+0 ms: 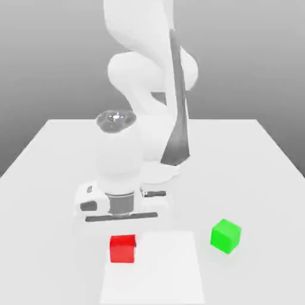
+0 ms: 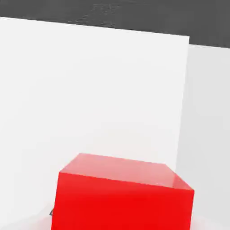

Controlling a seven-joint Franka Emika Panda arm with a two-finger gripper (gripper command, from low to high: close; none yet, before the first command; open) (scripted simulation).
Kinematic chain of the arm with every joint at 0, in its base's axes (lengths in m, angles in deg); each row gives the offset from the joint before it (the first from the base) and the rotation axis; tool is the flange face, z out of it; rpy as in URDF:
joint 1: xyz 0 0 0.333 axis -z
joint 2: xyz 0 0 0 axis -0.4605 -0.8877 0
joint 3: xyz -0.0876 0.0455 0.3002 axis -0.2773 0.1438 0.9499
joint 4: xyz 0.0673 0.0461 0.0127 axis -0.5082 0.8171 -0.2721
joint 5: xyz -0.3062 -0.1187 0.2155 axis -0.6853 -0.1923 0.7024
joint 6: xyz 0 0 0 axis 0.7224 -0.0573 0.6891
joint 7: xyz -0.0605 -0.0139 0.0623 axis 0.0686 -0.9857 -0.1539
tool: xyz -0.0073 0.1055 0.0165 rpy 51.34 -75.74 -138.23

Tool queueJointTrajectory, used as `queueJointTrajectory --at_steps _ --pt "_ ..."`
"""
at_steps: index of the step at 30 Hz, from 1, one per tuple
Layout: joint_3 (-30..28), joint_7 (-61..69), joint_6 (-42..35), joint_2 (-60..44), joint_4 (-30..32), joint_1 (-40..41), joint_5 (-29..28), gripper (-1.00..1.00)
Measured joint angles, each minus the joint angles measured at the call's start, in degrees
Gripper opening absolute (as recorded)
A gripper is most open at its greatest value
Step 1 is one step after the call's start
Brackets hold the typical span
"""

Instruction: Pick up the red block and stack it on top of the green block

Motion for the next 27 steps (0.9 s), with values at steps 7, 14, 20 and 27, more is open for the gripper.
queueJointTrajectory --at_steps 7,14,20,27 --pt "7.4 -2.2 -6.5 9.6 2.8 -14.3 1.1 -1.0" --pt "14.6 -5.3 -5.0 9.8 4.6 -21.9 0.4 -1.0" --pt "13.7 -9.2 3.4 0.9 4.3 -22.0 -5.0 1.0" --pt "13.7 -8.5 2.0 2.4 4.4 -22.2 -4.0 1.0"
